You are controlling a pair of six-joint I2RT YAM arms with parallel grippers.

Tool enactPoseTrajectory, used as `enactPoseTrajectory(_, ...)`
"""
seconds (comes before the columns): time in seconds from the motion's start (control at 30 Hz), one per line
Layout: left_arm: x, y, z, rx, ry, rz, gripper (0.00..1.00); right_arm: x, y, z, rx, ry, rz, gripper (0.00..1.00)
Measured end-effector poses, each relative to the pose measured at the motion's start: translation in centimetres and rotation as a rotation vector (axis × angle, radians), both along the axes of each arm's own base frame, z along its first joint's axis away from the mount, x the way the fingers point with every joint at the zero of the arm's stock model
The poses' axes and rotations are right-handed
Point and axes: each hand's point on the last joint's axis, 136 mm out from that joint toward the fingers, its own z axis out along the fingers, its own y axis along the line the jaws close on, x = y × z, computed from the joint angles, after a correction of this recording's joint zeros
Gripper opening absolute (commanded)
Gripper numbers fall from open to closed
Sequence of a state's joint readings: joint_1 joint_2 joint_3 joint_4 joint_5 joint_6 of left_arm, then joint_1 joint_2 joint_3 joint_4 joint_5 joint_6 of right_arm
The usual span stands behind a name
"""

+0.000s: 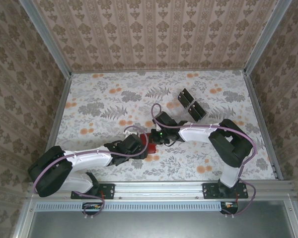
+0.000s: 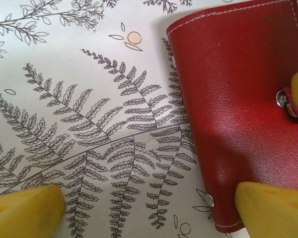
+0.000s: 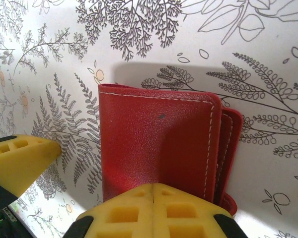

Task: Put the credit cards into the card holder

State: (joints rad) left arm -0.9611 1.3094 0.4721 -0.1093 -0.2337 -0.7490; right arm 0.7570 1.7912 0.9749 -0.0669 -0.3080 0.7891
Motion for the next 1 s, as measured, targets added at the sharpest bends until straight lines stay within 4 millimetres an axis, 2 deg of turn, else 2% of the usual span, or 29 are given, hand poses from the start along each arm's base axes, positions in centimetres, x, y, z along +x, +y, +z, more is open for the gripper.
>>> enactPoseTrajectory(0.6,0.0,0.0,0.0,-0.001,-0.001,0.002,1.00,0.4,1.7,-0.4,0.002,-0.007,0.025,0.00)
enactPoseTrajectory(1.0,0.0,0.3,0.8,-0.053,-0.011,0.022,1.00,0.4,1.9,-0.6,-0.005,-0.012,0.027,0.00)
